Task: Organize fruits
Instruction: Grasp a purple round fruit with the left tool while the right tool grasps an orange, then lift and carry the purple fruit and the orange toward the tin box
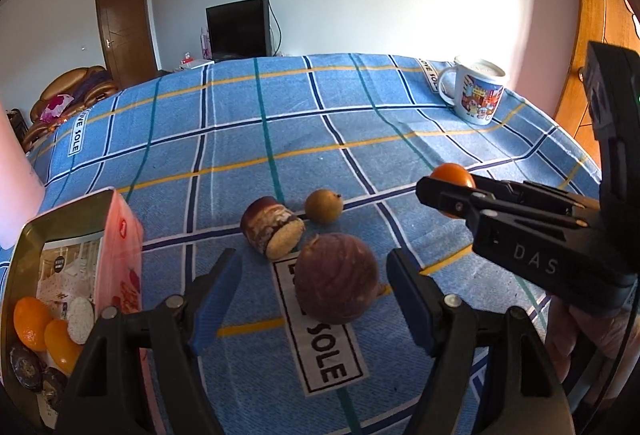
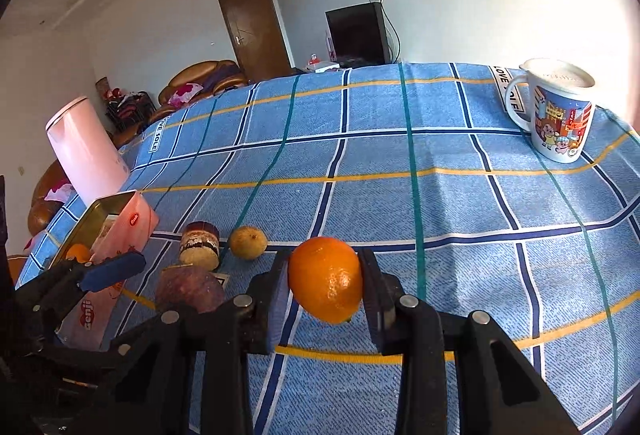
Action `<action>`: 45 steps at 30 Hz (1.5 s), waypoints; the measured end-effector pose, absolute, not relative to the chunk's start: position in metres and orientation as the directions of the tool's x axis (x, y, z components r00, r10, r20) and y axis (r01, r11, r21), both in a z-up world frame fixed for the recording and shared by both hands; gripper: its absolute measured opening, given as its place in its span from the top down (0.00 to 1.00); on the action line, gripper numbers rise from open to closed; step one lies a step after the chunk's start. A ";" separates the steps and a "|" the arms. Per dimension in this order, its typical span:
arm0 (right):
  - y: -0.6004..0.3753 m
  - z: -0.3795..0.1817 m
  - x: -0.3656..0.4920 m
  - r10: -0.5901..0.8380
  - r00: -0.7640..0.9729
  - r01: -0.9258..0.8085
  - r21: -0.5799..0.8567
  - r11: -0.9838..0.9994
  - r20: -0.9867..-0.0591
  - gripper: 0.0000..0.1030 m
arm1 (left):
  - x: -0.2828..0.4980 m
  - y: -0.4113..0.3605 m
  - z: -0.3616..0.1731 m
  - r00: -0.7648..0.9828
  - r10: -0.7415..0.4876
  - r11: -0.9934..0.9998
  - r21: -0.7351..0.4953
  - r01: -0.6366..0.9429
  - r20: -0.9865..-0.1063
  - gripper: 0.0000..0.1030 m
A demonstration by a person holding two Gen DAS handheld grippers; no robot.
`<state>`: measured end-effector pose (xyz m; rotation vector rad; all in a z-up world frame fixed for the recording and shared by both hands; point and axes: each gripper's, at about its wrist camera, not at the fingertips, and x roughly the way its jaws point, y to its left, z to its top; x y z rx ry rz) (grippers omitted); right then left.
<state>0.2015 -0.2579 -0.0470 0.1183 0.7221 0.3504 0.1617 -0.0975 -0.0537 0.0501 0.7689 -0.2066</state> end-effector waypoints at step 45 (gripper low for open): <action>-0.258 -0.020 0.158 0.385 0.828 -0.353 0.154 0.923 -0.407 0.66 | 0.125 -0.099 -0.036 0.856 -0.084 0.991 0.048 0.126 -0.509 0.53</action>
